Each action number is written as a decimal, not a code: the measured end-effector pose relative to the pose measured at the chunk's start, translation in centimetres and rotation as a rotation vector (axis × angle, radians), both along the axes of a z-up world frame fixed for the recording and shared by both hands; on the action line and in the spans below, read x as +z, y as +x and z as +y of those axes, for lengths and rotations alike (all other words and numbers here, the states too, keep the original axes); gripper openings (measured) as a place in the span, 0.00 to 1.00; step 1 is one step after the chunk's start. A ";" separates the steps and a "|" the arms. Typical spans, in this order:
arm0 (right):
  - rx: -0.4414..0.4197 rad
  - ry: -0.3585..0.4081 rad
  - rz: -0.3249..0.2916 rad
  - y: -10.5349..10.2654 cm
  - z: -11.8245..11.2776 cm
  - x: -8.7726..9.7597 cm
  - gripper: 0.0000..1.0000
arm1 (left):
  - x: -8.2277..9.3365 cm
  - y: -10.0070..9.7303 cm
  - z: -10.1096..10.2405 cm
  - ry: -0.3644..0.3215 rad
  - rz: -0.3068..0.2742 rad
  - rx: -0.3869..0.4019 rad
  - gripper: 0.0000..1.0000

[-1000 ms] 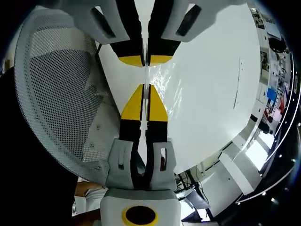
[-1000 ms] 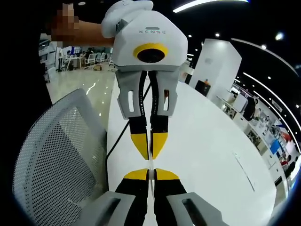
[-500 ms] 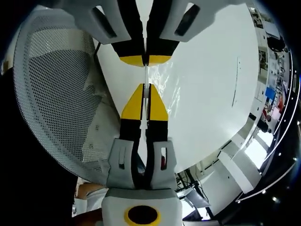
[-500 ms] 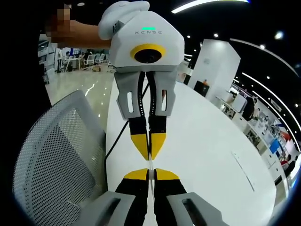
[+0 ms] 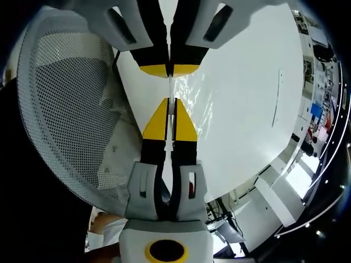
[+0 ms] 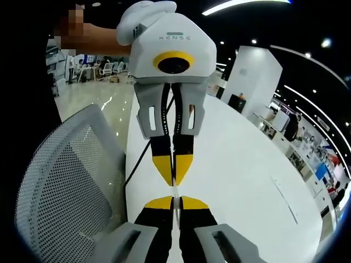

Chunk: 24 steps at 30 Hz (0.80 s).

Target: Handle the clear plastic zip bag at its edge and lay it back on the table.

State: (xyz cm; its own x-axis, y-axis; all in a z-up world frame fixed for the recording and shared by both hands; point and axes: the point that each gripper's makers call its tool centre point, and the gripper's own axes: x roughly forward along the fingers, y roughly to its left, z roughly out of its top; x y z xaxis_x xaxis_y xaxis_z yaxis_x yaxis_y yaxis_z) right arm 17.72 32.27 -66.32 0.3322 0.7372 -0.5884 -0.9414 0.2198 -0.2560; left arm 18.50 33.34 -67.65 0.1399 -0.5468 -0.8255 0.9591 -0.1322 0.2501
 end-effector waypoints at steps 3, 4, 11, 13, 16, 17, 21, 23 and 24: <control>0.000 0.000 -0.001 0.0 0.0 0.0 0.00 | 0.0 0.0 0.1 -0.002 0.004 0.003 0.00; -0.001 0.001 0.000 0.0 0.0 0.0 0.00 | 0.0 0.0 0.1 -0.001 0.003 0.003 0.00; -0.002 0.003 0.004 0.0 -0.1 -0.1 0.00 | 0.0 0.0 0.1 0.000 0.006 0.004 0.00; -0.002 0.003 0.004 0.0 -0.1 -0.1 0.00 | 0.0 0.0 0.1 -0.001 0.006 0.007 0.00; -0.004 0.005 0.004 0.0 -0.1 -0.1 0.00 | 0.0 0.1 0.2 -0.001 0.005 0.010 0.00; -0.004 0.006 0.005 0.0 -0.1 -0.1 0.00 | 0.0 0.1 0.3 -0.001 0.006 0.011 0.00; -0.005 0.008 0.005 0.0 -0.1 -0.1 0.00 | 0.1 0.1 0.4 0.000 0.006 0.013 0.00; -0.008 0.010 0.006 0.0 -0.1 -0.1 0.00 | 0.1 0.1 0.4 0.000 0.007 0.014 0.00; -0.008 0.010 0.006 0.0 -0.1 -0.1 0.00 | 0.1 0.1 0.5 0.000 0.008 0.014 0.00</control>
